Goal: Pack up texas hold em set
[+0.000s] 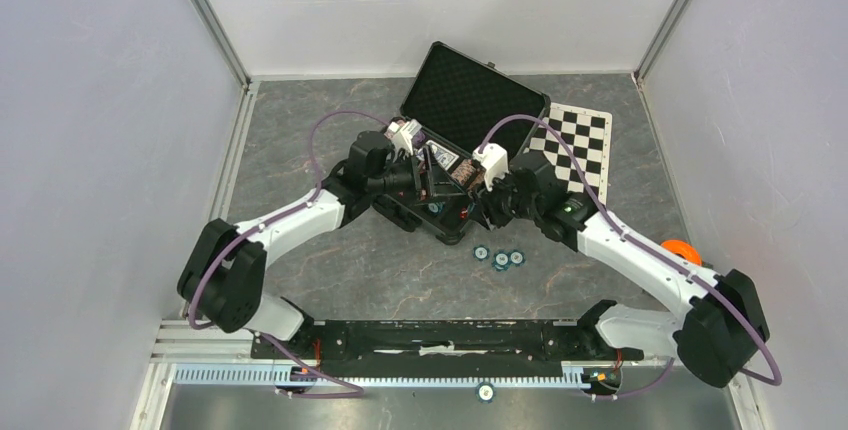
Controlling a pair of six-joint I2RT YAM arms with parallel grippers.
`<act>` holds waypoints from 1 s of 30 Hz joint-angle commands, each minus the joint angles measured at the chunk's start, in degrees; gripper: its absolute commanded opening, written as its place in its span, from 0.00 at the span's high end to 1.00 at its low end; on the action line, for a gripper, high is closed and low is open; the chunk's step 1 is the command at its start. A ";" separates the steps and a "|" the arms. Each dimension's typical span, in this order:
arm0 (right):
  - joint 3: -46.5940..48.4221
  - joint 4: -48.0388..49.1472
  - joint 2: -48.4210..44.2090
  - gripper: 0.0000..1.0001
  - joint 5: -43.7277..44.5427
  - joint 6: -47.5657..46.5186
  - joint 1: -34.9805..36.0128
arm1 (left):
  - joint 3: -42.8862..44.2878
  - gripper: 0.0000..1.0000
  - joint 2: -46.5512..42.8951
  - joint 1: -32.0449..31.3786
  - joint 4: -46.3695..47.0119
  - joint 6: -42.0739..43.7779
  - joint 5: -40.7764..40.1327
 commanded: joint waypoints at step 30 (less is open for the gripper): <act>6.10 8.48 5.36 0.61 -0.76 -2.50 5.43 | 3.60 0.95 6.73 -0.43 -3.29 -0.79 2.73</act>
